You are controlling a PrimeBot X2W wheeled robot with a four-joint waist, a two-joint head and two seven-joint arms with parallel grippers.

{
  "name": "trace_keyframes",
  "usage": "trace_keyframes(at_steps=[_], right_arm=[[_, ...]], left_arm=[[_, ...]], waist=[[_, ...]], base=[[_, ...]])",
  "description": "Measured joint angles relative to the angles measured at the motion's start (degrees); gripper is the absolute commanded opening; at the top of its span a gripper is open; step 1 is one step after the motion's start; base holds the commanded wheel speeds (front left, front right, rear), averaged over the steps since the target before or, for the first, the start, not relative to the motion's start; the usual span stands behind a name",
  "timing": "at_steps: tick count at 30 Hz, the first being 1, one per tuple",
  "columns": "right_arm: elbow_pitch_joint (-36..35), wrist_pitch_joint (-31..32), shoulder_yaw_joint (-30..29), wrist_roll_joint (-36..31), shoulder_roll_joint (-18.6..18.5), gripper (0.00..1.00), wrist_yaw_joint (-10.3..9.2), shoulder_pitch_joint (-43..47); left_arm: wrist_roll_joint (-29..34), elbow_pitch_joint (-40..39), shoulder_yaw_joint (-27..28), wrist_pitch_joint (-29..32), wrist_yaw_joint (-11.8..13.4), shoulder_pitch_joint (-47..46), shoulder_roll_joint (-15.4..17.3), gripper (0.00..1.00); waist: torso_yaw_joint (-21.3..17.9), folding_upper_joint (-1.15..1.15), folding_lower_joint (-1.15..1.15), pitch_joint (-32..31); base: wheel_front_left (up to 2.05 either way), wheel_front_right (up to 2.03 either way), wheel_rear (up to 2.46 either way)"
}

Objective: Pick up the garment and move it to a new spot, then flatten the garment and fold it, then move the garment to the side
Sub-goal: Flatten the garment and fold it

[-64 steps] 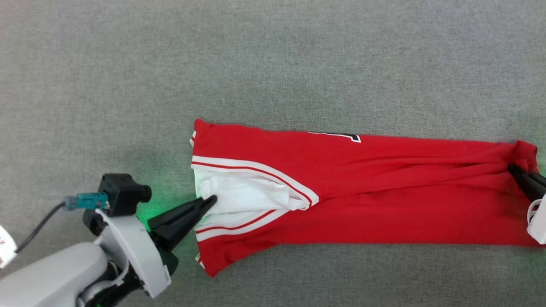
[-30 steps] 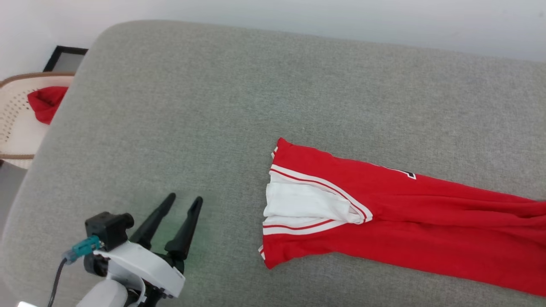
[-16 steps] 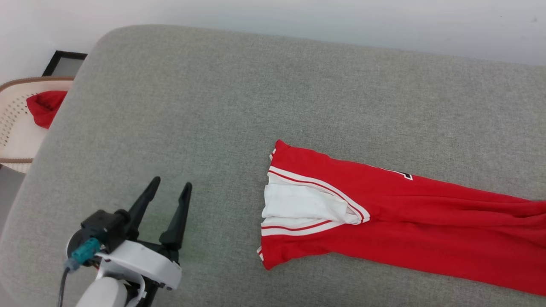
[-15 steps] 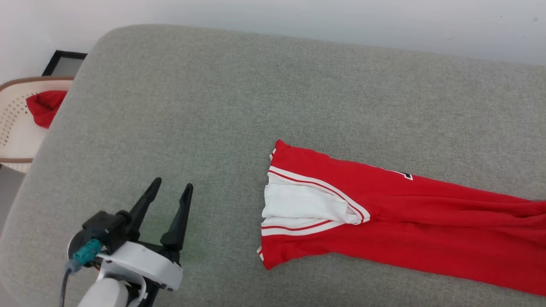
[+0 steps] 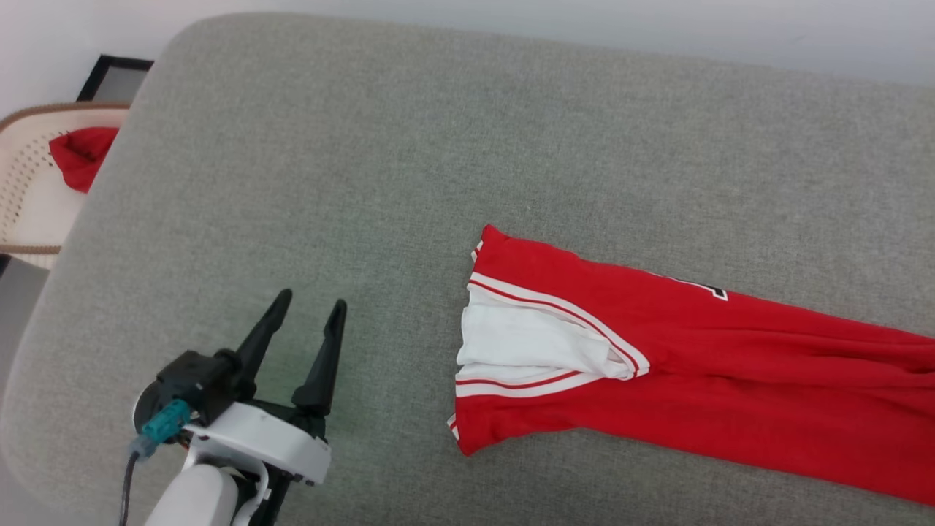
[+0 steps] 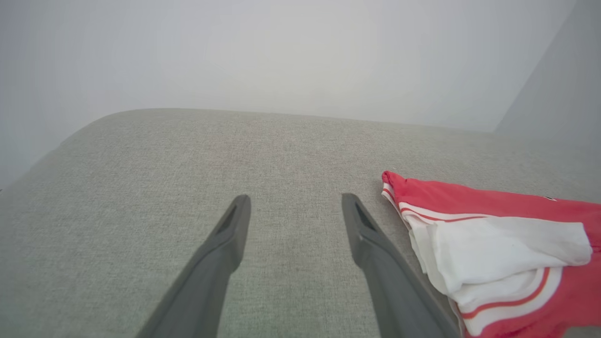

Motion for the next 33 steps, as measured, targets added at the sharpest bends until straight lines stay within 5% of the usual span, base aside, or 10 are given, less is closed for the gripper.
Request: trace_keyframes(at_steps=[5, 6, 7, 9, 20, 33], right_arm=[[-0.93, 2.12, -1.14, -1.82, 1.47, 1.00, -0.03, -0.71], [-1.16, 2.46, -1.36, -1.94, 1.70, 0.87, -0.04, -0.80], [-1.46, 2.83, -1.55, -2.15, 1.85, 0.46, -0.04, -0.85], [-2.18, 3.14, -1.99, -2.54, 2.24, 0.00, -0.05, -0.90], [-3.55, 2.15, -2.11, -2.93, 4.50, 0.00, -0.01, -1.90], [-0.91, -7.77, -6.31, -3.94, 4.78, 0.00, 0.04, -7.43]], left_arm=[[0.53, -0.21, -0.19, 0.00, -0.03, -0.81, -0.40, 1.00], [0.54, -0.25, -0.10, 0.00, -0.03, -1.02, -0.42, 1.00], [0.60, -0.26, -0.04, 0.00, -0.03, -1.16, -0.42, 1.00], [0.76, -0.31, 0.12, 0.00, -0.03, -1.25, -0.42, 1.00], [0.85, -0.56, 0.52, 0.00, -0.03, -2.08, -0.38, 1.00], [0.35, -2.71, 2.49, 0.00, -0.04, -1.85, 1.26, 1.00]], waist=[[0.42, 0.00, 0.00, 1.59], [0.47, 0.00, 0.00, 1.86], [0.51, 0.00, 0.00, 2.11], [0.54, 0.00, 0.00, 2.53], [-0.40, 0.00, 0.00, 3.45], [-4.97, 0.00, 0.00, 5.17]], base=[[0.00, 0.00, 0.00], [0.00, 0.00, 0.00], [0.00, 0.00, 0.00], [0.00, 0.00, 0.00], [0.00, 0.00, 0.00], [0.00, 0.00, 0.00]])
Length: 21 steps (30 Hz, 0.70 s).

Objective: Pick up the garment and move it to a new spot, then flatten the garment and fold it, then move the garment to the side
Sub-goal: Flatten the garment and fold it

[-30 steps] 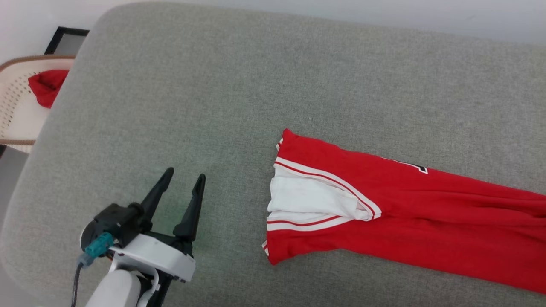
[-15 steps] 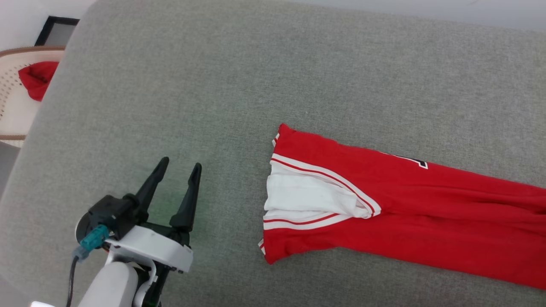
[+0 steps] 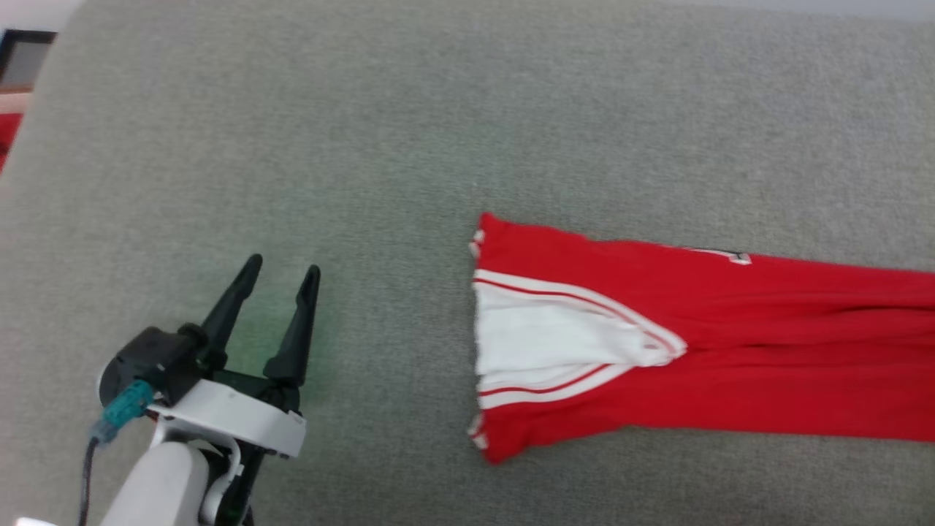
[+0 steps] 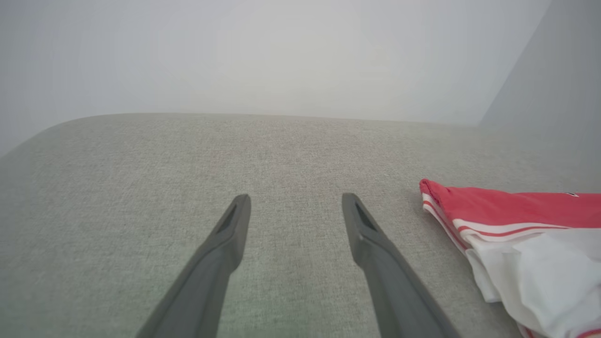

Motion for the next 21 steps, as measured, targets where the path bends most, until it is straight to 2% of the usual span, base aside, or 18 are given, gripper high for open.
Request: trace_keyframes(at_steps=[6, 14, 17, 21], right_arm=[[0.57, -2.31, -7.44, -1.92, -2.42, 0.00, 0.00, -1.80], [6.39, -7.26, -15.33, -3.44, -7.61, 0.00, -0.01, -3.26], [8.36, -8.53, -15.10, -3.35, -7.89, 0.00, -0.01, -3.73], [8.37, -9.55, -10.77, -2.61, -8.09, 0.00, -0.01, -3.32]], left_arm=[[-0.07, -1.04, 1.04, 0.00, 0.00, -0.03, 1.96, 1.00], [-0.47, -2.13, 2.24, 0.00, 0.00, -0.19, 3.28, 1.00], [-0.47, -2.08, 2.23, 0.00, 0.00, -0.19, 3.35, 1.00], [-0.46, -1.74, 1.89, 0.00, 0.00, -0.08, 3.05, 1.00]], waist=[[-2.39, 0.00, 0.00, 1.61], [-4.86, 0.00, 0.00, 3.25], [-5.29, 0.00, 0.00, 3.26], [-5.44, 0.00, 0.00, 2.44]], base=[[0.00, 0.00, 0.00], [0.00, 0.00, 0.00], [0.00, 0.00, 0.00], [0.00, 0.00, 0.00]])
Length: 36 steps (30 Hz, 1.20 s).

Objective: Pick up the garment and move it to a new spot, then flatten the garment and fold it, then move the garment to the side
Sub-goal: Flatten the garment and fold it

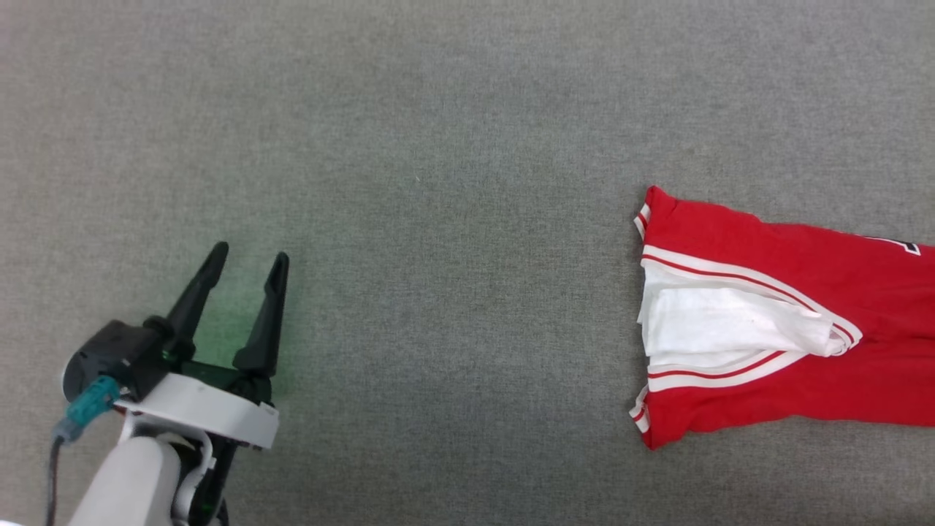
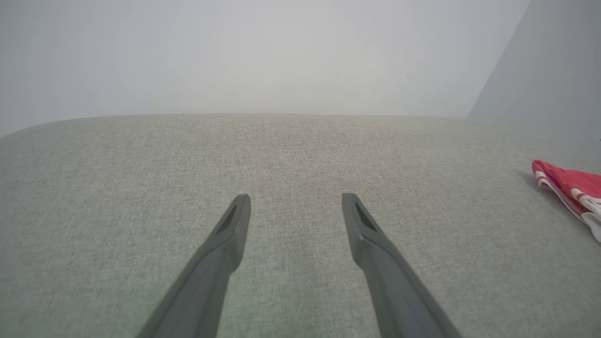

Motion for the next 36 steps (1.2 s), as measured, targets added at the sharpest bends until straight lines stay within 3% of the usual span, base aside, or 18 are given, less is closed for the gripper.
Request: trace_keyframes(at_steps=[4, 11, 21, 27, 36], right_arm=[[-3.00, -0.29, 5.94, 2.19, -0.31, 0.00, -0.01, 2.60], [-14.73, 2.74, 17.29, 5.98, 0.34, 0.00, -0.01, 6.11], [-32.42, 13.28, 31.47, 7.39, 9.09, 0.00, -0.02, 8.38], [-33.94, 15.85, 38.33, 7.55, 12.25, 0.00, -0.02, 6.52], [-28.91, 12.52, 42.02, 5.31, 13.38, 0.00, -0.02, 3.27]], left_arm=[[-0.02, 0.81, -0.35, 0.00, 0.00, 0.31, -0.89, 1.00], [-0.27, 1.97, -0.87, 0.00, 0.00, 1.26, -2.99, 1.00], [-0.41, 3.13, -2.57, 0.00, 0.00, 2.08, -6.04, 1.00], [-0.54, 3.55, -2.90, 0.00, 0.00, 2.25, -7.23, 1.00], [-0.98, 3.34, -2.86, 0.00, 0.00, 1.79, -8.14, 1.00]], waist=[[-0.01, 0.00, 0.00, -1.27], [0.23, 0.00, 0.00, -4.12], [2.96, 0.00, 0.00, -6.74], [5.08, 0.00, 0.00, -7.27], [7.40, 0.00, 0.00, -5.74]], base=[[0.00, 0.00, 0.00], [0.00, 0.00, 0.00], [0.00, 0.00, 0.00], [0.00, 0.00, 0.00], [0.00, 0.00, 0.00]])
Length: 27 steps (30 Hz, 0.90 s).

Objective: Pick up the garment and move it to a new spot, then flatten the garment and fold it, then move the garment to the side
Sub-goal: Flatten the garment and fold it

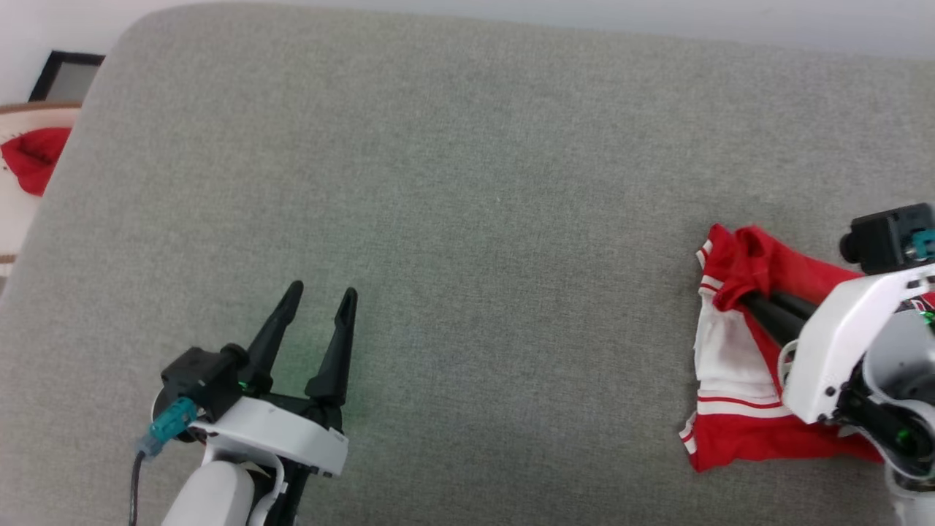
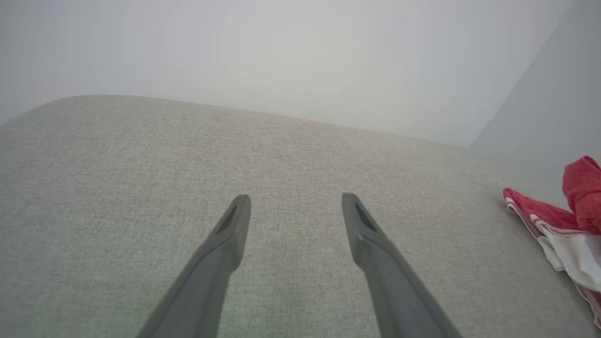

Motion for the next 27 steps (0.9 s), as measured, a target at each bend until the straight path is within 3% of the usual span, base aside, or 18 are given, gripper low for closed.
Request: trace_keyframes(at_steps=[16, 17, 18, 19, 20, 27], right_arm=[[13.00, -7.43, 3.91, 1.47, 0.22, 0.00, 0.00, -1.59], [13.33, -7.94, 4.27, 1.69, 0.21, 0.14, 0.00, -1.61], [13.50, -8.48, 4.68, 1.98, 0.19, 0.67, -0.01, -1.66], [13.60, -9.15, 5.25, 2.60, 0.13, 0.67, -0.01, -1.75], [13.71, -9.71, 5.83, 3.33, 0.09, 0.99, -0.01, -1.86], [13.02, -15.50, 9.24, 8.92, -3.75, 1.00, -0.01, -2.18]], left_arm=[[-0.53, 0.97, -0.64, 0.00, 0.00, -2.26, -0.29, 1.00], [-0.52, 1.05, -0.56, 0.00, 0.00, -2.18, -0.23, 1.00], [-0.52, 1.13, -0.49, 0.00, 0.00, -2.08, -0.15, 1.00], [-0.52, 1.24, -0.37, 0.00, 0.00, -1.93, -0.04, 1.00], [-0.52, 1.37, -0.33, 0.00, 0.00, -1.76, 0.05, 1.00], [-0.65, 1.99, -0.26, 0.00, 0.00, -0.21, 0.78, 1.00]], waist=[[0.50, 0.00, 0.00, 1.56], [0.35, 0.00, 0.00, 1.32], [0.16, 0.00, 0.00, 1.07], [-0.07, 0.00, 0.00, 0.80], [-0.28, 0.00, 0.00, 0.48], [-2.44, 0.00, 0.00, -2.32]], base=[[0.00, 0.00, 0.00], [0.00, 0.00, 0.00], [0.00, 0.00, 0.00], [0.00, 0.00, 0.00], [0.00, 0.00, 0.00], [0.00, 0.00, 0.00]])
